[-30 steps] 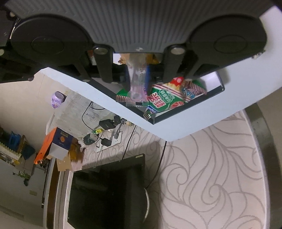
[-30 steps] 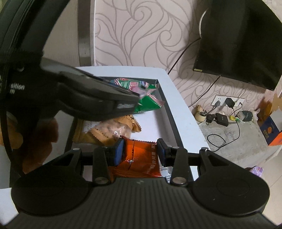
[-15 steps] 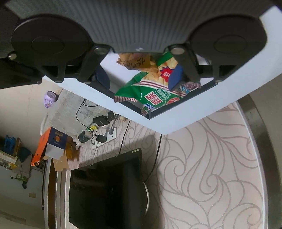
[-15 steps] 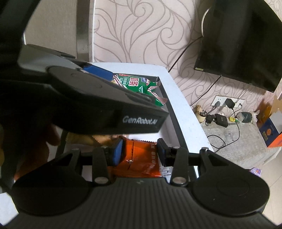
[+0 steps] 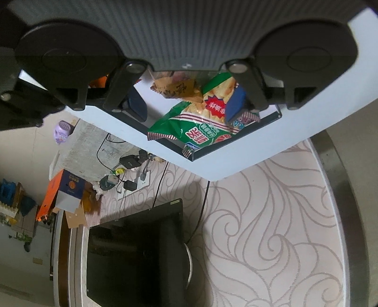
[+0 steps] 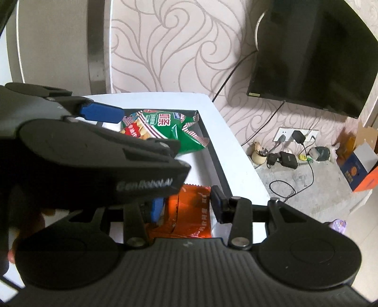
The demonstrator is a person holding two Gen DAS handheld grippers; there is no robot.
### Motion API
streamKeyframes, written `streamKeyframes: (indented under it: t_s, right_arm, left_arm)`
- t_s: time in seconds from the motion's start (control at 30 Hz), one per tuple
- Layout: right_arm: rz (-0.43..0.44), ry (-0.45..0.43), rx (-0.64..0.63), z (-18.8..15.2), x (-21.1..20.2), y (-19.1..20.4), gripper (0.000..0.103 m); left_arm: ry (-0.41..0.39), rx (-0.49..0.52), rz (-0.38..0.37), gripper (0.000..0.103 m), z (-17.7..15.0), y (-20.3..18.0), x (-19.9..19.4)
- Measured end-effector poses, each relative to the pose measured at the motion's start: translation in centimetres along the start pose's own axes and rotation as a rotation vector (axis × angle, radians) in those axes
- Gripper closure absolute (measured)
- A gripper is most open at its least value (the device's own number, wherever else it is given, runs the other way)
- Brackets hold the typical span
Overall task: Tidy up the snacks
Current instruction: 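Carry both held snacks over the black box and open both tools, then move both tools back to the table toward the green chip bag and small candy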
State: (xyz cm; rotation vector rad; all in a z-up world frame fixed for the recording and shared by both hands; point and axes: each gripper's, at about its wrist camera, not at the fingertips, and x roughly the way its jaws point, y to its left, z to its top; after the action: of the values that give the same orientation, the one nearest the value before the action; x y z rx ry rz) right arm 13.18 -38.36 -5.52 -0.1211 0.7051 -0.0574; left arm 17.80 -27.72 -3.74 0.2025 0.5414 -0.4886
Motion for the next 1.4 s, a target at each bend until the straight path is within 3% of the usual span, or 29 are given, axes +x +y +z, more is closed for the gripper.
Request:
streamKeyframes:
  t_s: [0.13, 0.2, 0.33, 0.47, 0.6, 0.73, 0.93, 1.13, 1.3, 1.4]
  right_arm:
    - [0.003, -0.028, 0.024, -0.8, -1.9, -0.2, 0.043]
    - [-0.006, -0.052, 0.030, -1.2, -3.3, -0.3, 0.030]
    - [0.001, -0.113, 0.027, -1.5, -5.8, 0.6, 0.029]
    - [0.037, -0.151, 0.004, -1.1, -7.2, 2.9, 0.026]
    - [0.043, -0.137, -0.063, -1.1, -7.1, 5.4, 0.023]
    - [0.035, -0.106, -0.033, -1.6, -6.9, 5.3, 0.023]
    - [0.059, -0.163, 0.006, -1.4, -8.0, 5.1, 0.023]
    - [0.200, -0.183, -0.066, 0.7, -7.5, 10.3, 0.022]
    - [0.312, -0.151, -0.105, 1.9, -6.1, 15.1, 0.022]
    - [0.355, -0.149, -0.136, 2.6, -5.5, 17.6, 0.022]
  left_arm:
    - [-0.023, -0.020, 0.006, 0.028, -0.3, 0.5, -1.5]
    - [-0.050, -0.040, 0.025, 0.028, -0.7, 1.2, -2.7]
    - [-0.070, -0.097, 0.083, 0.020, -1.6, 3.3, -4.8]
    - [-0.072, -0.141, 0.105, 0.020, -2.5, 5.3, -6.0]
    - [-0.027, -0.143, 0.131, 0.020, -2.8, 6.0, -5.7]
    - [-0.030, -0.160, 0.132, 0.020, -3.6, 6.4, -6.6]
    - [-0.062, -0.245, 0.341, 0.020, -6.4, 8.4, -10.3]
    - [-0.060, -0.254, 0.562, 0.020, -9.8, 12.1, -14.0]
    - [-0.017, -0.381, 0.710, 0.020, -12.1, 17.2, -16.8]
    - [0.018, -0.491, 0.748, 0.020, -13.3, 19.8, -18.1]
